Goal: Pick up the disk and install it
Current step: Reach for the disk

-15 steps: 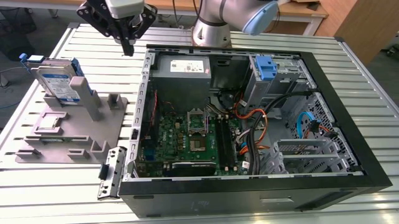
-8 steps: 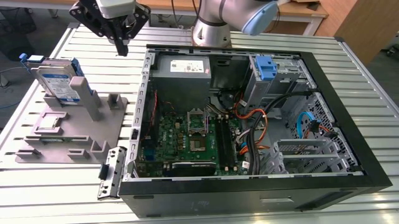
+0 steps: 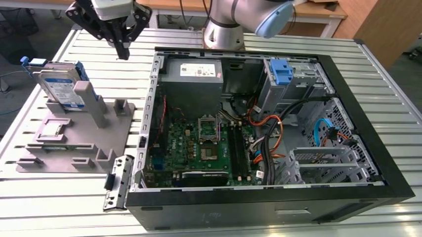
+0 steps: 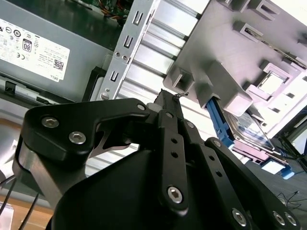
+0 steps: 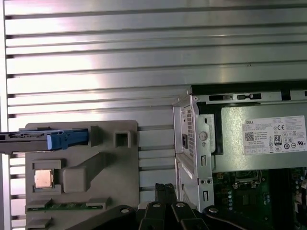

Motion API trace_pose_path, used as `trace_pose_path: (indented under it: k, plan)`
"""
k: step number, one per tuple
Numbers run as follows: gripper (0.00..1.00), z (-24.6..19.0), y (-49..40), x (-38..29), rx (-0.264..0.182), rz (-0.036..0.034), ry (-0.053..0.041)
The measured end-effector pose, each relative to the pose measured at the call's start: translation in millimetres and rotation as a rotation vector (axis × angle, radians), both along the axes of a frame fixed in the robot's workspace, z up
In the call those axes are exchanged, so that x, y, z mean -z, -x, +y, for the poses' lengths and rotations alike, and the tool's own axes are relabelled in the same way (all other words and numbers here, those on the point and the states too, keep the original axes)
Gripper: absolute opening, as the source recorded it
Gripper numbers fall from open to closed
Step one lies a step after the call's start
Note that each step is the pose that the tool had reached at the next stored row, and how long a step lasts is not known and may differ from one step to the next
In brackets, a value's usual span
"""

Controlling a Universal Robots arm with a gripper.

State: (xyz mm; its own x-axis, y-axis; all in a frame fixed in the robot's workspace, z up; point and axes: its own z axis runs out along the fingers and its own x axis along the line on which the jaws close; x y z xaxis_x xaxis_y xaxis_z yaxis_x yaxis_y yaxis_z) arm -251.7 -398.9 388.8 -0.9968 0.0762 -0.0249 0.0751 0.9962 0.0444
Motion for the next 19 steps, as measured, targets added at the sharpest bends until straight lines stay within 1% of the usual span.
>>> trace_pose_path:
  k: [5,12,19]
  plan:
    - [0.11,0.0,2.3,0.6,0.000,0.0001,0.0001]
    - [0.11,0.0,16.2,2.3,0.000,0.0000,-0.0001]
    - [0.11,0.0,27.3,4.1,0.000,0.0000,0.0000]
